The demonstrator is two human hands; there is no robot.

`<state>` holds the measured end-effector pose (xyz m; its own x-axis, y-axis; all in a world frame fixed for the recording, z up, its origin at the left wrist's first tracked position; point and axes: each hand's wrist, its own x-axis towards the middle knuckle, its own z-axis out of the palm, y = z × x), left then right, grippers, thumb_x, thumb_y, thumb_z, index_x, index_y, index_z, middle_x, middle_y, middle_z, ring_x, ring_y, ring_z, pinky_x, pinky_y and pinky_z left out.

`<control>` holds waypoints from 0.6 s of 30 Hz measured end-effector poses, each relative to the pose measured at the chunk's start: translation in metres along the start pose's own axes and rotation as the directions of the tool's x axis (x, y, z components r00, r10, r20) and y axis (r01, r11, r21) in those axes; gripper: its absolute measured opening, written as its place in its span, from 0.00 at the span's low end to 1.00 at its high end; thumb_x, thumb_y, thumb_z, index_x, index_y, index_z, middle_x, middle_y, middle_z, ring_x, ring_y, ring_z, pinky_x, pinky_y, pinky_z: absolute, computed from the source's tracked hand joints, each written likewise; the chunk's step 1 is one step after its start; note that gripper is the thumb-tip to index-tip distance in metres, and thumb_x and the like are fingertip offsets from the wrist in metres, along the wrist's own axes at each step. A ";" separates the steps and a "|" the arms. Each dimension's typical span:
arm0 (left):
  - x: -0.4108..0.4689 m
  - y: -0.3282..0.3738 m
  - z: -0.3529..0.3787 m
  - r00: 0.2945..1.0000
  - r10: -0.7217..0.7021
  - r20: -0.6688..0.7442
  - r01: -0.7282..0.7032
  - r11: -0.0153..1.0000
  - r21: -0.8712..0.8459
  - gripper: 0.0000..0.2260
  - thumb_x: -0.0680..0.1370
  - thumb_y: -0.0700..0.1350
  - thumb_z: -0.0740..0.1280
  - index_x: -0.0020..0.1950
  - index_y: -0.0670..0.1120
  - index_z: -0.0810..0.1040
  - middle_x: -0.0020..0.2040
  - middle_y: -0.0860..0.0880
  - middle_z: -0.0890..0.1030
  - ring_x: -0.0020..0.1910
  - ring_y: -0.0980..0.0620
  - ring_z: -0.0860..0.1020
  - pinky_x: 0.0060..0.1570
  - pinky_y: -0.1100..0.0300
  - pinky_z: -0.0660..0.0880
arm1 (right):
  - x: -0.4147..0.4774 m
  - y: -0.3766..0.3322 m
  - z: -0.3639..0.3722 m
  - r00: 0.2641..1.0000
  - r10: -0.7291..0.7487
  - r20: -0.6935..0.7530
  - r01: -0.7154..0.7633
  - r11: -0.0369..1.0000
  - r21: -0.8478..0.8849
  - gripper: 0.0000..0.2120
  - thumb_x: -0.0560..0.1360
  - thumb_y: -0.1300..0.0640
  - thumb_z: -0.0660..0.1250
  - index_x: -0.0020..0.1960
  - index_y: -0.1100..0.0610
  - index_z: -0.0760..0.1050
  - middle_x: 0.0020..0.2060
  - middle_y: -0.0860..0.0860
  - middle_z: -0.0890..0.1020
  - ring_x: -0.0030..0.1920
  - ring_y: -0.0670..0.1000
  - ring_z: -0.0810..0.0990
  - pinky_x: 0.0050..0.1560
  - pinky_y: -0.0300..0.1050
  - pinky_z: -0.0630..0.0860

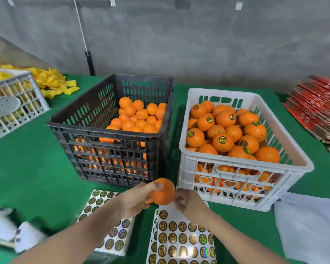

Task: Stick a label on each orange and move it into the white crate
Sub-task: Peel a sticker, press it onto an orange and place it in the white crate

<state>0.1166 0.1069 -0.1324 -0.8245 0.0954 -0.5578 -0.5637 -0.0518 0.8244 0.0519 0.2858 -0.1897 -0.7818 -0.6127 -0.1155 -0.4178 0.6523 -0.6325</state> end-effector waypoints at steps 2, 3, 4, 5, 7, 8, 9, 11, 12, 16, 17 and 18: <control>0.007 -0.002 0.001 0.998 -0.034 0.049 0.035 0.999 -0.019 0.37 0.54 0.59 0.75 0.60 0.48 0.72 0.60 0.44 0.79 0.59 0.47 0.77 0.62 0.52 0.71 | -0.002 -0.002 -0.007 1.000 -0.018 -0.022 0.018 0.999 0.040 0.07 0.77 0.60 0.63 0.53 0.57 0.77 0.51 0.51 0.82 0.52 0.49 0.79 0.52 0.36 0.72; 0.011 -0.002 0.003 0.997 -0.043 0.059 0.045 0.998 -0.032 0.35 0.55 0.57 0.76 0.59 0.48 0.72 0.58 0.43 0.79 0.56 0.46 0.79 0.56 0.54 0.74 | -0.003 -0.005 -0.009 0.999 -0.012 -0.051 0.015 0.998 0.057 0.07 0.77 0.59 0.64 0.54 0.56 0.76 0.51 0.50 0.81 0.52 0.49 0.79 0.52 0.36 0.73; 0.014 -0.003 0.006 0.997 -0.049 0.058 0.052 0.997 -0.050 0.33 0.58 0.55 0.78 0.59 0.47 0.72 0.57 0.42 0.80 0.54 0.46 0.80 0.51 0.54 0.76 | -0.005 -0.007 -0.009 0.995 -0.002 -0.095 0.009 0.997 0.079 0.07 0.76 0.59 0.65 0.54 0.54 0.74 0.51 0.48 0.80 0.52 0.48 0.77 0.53 0.36 0.72; 0.017 -0.003 0.009 0.997 -0.054 0.048 0.058 0.995 -0.076 0.31 0.61 0.54 0.79 0.59 0.45 0.72 0.55 0.41 0.80 0.52 0.44 0.81 0.48 0.54 0.78 | -0.006 -0.008 -0.008 0.986 0.010 -0.166 0.001 0.998 0.068 0.08 0.76 0.59 0.65 0.54 0.53 0.72 0.51 0.46 0.78 0.53 0.46 0.75 0.55 0.35 0.70; 0.022 -0.003 0.012 0.997 -0.068 0.021 0.070 0.985 -0.155 0.29 0.64 0.52 0.76 0.60 0.42 0.72 0.53 0.39 0.82 0.48 0.42 0.82 0.44 0.53 0.79 | -0.012 -0.008 -0.003 0.941 -0.016 -0.337 -0.018 0.995 -0.098 0.08 0.75 0.56 0.64 0.54 0.52 0.72 0.54 0.45 0.72 0.57 0.45 0.68 0.59 0.38 0.62; 0.025 -0.003 0.012 0.997 -0.076 0.012 0.077 0.978 -0.192 0.29 0.64 0.52 0.74 0.60 0.42 0.72 0.51 0.38 0.83 0.46 0.42 0.83 0.42 0.53 0.80 | -0.015 -0.007 0.001 0.917 -0.045 -0.395 -0.027 0.984 -0.175 0.09 0.74 0.54 0.63 0.54 0.51 0.73 0.54 0.45 0.71 0.58 0.46 0.66 0.59 0.38 0.59; 0.027 -0.003 0.012 0.996 -0.083 0.010 0.084 0.971 -0.222 0.30 0.63 0.52 0.73 0.60 0.41 0.72 0.49 0.38 0.84 0.45 0.42 0.84 0.42 0.52 0.80 | -0.019 -0.007 0.004 0.899 -0.062 -0.432 -0.027 0.980 -0.197 0.09 0.74 0.52 0.63 0.54 0.51 0.74 0.52 0.45 0.70 0.57 0.46 0.66 0.57 0.37 0.58; 0.030 -0.003 0.011 0.995 -0.097 0.018 0.099 0.958 -0.268 0.31 0.63 0.54 0.72 0.61 0.40 0.72 0.47 0.38 0.84 0.44 0.41 0.84 0.42 0.52 0.79 | -0.025 -0.010 0.011 0.901 -0.047 -0.431 -0.009 0.992 -0.126 0.08 0.75 0.50 0.64 0.51 0.52 0.77 0.45 0.43 0.71 0.52 0.45 0.69 0.51 0.30 0.59; 0.030 -0.004 0.011 0.994 -0.104 0.024 0.106 0.953 -0.283 0.32 0.63 0.54 0.72 0.61 0.39 0.71 0.48 0.37 0.84 0.44 0.41 0.84 0.43 0.51 0.79 | -0.027 -0.011 0.014 0.907 -0.039 -0.420 0.003 0.996 -0.085 0.08 0.75 0.51 0.64 0.50 0.52 0.78 0.43 0.42 0.70 0.49 0.44 0.70 0.48 0.27 0.60; 0.033 -0.003 0.010 0.990 -0.131 0.058 0.142 0.936 -0.321 0.35 0.62 0.58 0.71 0.62 0.37 0.73 0.48 0.37 0.84 0.45 0.41 0.82 0.49 0.50 0.77 | -0.030 -0.020 0.022 0.907 -0.080 -0.414 0.018 0.988 -0.153 0.04 0.70 0.54 0.72 0.45 0.52 0.81 0.40 0.44 0.73 0.44 0.46 0.77 0.44 0.28 0.68; 0.033 -0.003 0.010 0.988 -0.142 0.063 0.155 0.927 -0.340 0.36 0.62 0.58 0.71 0.62 0.37 0.74 0.48 0.37 0.84 0.45 0.40 0.82 0.49 0.49 0.77 | -0.032 -0.022 0.022 0.887 -0.133 -0.443 0.054 0.981 -0.187 0.05 0.65 0.56 0.77 0.40 0.52 0.82 0.37 0.45 0.75 0.39 0.46 0.78 0.40 0.30 0.72; 0.033 -0.003 0.010 0.985 -0.157 0.065 0.170 0.916 -0.362 0.36 0.62 0.59 0.70 0.61 0.36 0.74 0.48 0.37 0.83 0.45 0.40 0.82 0.49 0.49 0.77 | -0.032 -0.022 0.022 0.855 -0.199 -0.479 0.101 0.970 -0.222 0.08 0.61 0.59 0.80 0.35 0.52 0.81 0.34 0.46 0.76 0.36 0.45 0.78 0.37 0.31 0.73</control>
<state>0.0914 0.1200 -0.1524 -0.7206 0.1667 -0.6730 -0.6748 -0.3914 0.6256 0.0968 0.2813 -0.1884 -0.8073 -0.4396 0.3938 -0.5867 0.6697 -0.4552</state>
